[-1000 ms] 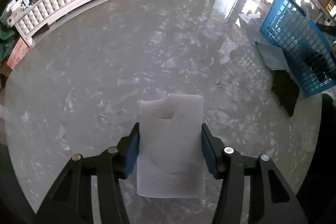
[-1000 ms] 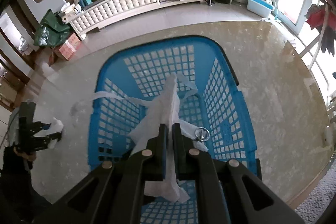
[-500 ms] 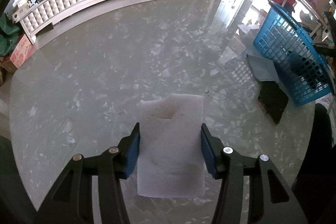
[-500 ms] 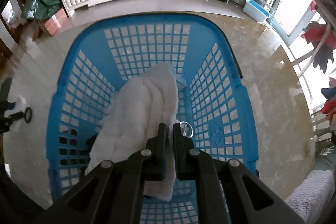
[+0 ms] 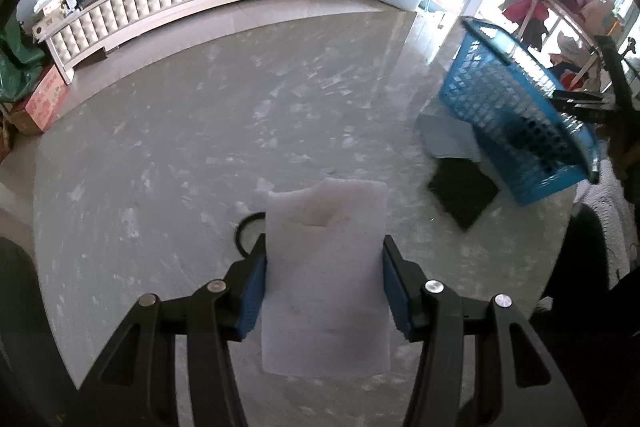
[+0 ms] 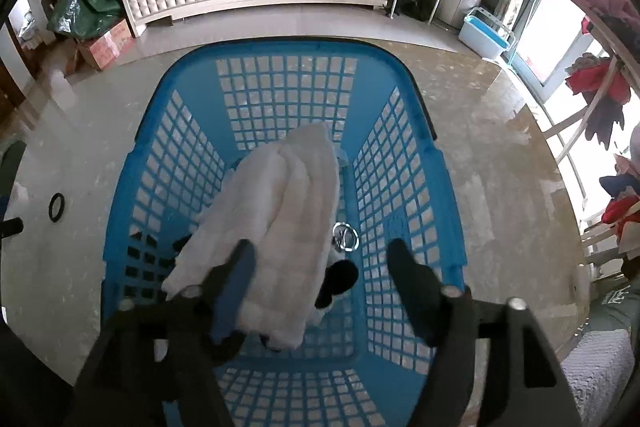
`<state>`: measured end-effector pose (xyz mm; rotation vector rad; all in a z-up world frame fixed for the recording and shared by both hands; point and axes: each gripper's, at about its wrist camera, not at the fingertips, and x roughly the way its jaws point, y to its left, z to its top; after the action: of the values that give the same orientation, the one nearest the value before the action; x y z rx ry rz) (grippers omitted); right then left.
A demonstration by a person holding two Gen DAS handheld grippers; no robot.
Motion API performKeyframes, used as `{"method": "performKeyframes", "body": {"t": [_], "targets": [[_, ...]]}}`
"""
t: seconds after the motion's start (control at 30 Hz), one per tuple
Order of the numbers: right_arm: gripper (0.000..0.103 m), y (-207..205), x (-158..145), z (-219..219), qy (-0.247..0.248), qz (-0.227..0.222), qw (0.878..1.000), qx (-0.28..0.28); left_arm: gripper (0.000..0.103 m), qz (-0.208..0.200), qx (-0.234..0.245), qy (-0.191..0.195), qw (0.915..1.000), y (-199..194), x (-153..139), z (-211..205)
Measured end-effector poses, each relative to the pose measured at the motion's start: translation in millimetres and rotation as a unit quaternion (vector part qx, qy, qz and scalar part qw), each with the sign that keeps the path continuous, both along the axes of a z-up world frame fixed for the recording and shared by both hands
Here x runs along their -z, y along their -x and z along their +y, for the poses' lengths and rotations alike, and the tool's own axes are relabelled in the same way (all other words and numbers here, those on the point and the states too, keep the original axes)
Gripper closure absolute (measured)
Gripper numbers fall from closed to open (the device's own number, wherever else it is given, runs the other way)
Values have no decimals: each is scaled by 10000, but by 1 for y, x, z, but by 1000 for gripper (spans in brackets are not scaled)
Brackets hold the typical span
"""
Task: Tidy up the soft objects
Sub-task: 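Open the right tool to release the quilted cloth into the basket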
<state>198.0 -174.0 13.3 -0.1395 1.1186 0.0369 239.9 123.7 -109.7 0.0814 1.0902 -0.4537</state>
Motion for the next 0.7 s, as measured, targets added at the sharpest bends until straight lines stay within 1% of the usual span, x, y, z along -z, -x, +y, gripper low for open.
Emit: {"method": "performKeyframes", "body": {"t": [0.1, 0.13, 0.17, 0.3, 0.43, 0.57, 0.7], "targets": [[21, 9, -3, 3, 109, -57, 9999, -90, 53, -50, -21, 86, 9999, 14, -13, -7], [14, 9, -2, 4, 77, -54, 9999, -119, 53, -71, -25, 83, 9999, 19, -17, -10], [10, 12, -2, 6, 22, -44, 9999, -148, 53, -95, -33, 78, 9999, 24, -22, -13], [0, 20, -6, 6, 35, -60, 9999, -132, 53, -186, -5, 72, 9998, 39, -39, -23], [0, 30, -15, -1, -46, -194, 9998, -47, 53, -330, 44, 10, 9994, 54, -59, -37], [0, 43, -28, -1, -130, -368, 9991, -145, 53, -488, 61, -37, 9988, 71, -80, -53], [0, 59, -40, -5, -271, -575, 9978, -186, 53, -583, 158, -47, 9982, 80, -93, -72]]}}
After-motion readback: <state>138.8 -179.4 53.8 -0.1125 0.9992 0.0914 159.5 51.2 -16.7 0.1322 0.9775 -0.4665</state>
